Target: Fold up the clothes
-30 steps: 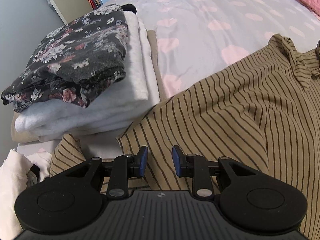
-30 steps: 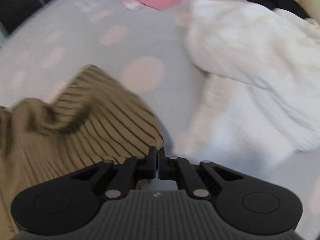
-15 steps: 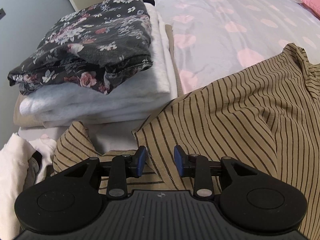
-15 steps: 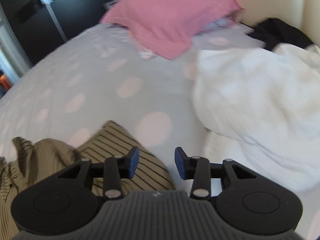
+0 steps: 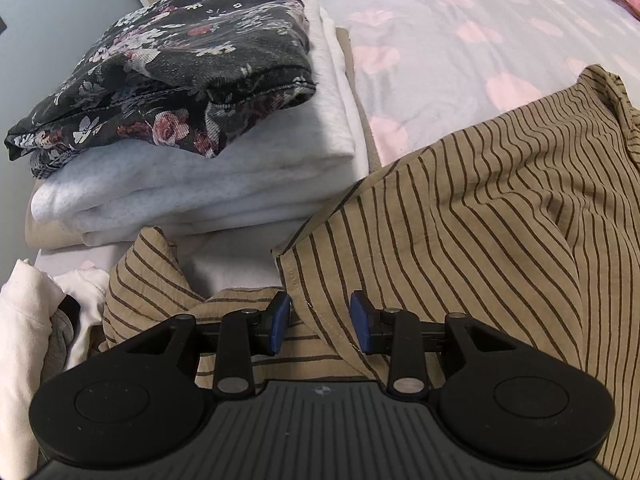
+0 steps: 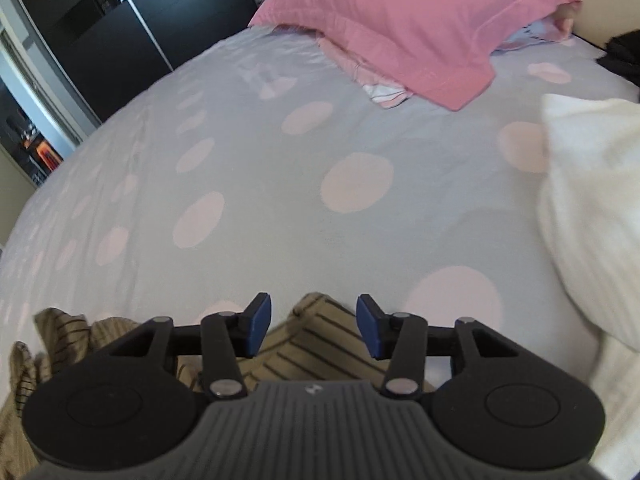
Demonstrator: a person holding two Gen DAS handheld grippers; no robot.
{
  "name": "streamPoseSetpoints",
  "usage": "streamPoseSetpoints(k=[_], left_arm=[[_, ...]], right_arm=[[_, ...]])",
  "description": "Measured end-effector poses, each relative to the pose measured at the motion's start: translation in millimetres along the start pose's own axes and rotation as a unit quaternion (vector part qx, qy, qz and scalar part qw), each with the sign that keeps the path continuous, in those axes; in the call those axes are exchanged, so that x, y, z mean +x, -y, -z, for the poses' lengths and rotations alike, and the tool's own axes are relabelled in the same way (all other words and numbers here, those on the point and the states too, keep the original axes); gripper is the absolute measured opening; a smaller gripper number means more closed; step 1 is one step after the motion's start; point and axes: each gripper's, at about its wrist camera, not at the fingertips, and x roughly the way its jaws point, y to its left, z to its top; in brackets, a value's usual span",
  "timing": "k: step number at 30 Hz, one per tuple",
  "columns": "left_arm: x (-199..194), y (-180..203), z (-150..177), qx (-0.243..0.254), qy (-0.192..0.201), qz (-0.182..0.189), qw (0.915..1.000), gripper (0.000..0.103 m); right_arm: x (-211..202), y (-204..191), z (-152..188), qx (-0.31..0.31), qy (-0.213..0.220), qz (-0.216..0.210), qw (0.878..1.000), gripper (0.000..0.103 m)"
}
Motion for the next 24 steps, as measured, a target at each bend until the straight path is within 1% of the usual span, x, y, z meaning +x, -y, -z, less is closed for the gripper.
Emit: streamPoseSetpoints(k=[2, 3, 4, 5, 7, 9, 13, 15, 18, 20, 22, 24], left_arm=[[2.2, -0.3, 0.1, 0.001, -0.001, -0.001, 1.0, 0.032], [3.6, -0.4, 0.5, 0.002, -0.002, -0.001, 1.0, 0.032], [4.9, -0.7, 0.8, 0.002, -0.003, -0.001, 1.0, 0.032], [6.1, -1.2, 1.0, 0.002, -0.005, 0.0, 1.0, 0.032], [6.8, -2.5, 1.7, 0.001, -0.004, 0.001, 1.0, 0.032], [5.9, -4.3, 2.4, -0.001, -0.002, 0.004, 1.0, 0.032], [4.4, -7.3, 5.1, -0.001, 0.002, 0.006, 1.0, 0.032], [4.2, -8.0, 5.7, 0.0, 0.003, 0.006, 1.0, 0.032], [5.5, -7.2, 5.0, 0.001, 0.002, 0.004, 1.0, 0.032], [7.0, -4.4, 5.0, 0.002, 0.001, 0.002, 1.0, 0.032], [8.0, -2.1, 4.8, 0.003, 0.0, 0.0, 1.0, 0.032], [9.0, -2.1, 4.0, 0.003, -0.001, -0.001, 1.0, 0.032]], right_arm=[[11.0, -2.8, 0.4, -0.008, -0.008, 0.009, 1.0, 0.049], [14.9, -4.0, 1.1, -0.01, -0.012, 0.013, 1.0, 0.036], [16.9, -5.0, 2.4, -0.01, -0.016, 0.016, 1.0, 0.011], [17.6, -5.9, 3.6, -0.01, -0.018, 0.017, 1.0, 0.005], [10.8, -6.4, 3.7, -0.01, -0.009, 0.021, 1.0, 0.005], [-1.0, -5.2, -1.5, -0.008, 0.01, 0.034, 0.999, 0.005], [-20.7, 5.4, -24.0, 0.017, 0.054, 0.071, 0.996, 0.005], [-24.3, 10.6, -36.4, 0.032, 0.071, 0.087, 0.993, 0.005], [-19.1, 14.1, -50.9, 0.047, 0.094, 0.106, 0.989, 0.004], [-9.0, 16.1, -56.5, 0.056, 0.097, 0.114, 0.987, 0.004], [4.2, 15.7, -59.0, 0.056, 0.095, 0.125, 0.986, 0.005], [19.3, 15.7, -58.3, 0.049, 0.082, 0.139, 0.986, 0.006]])
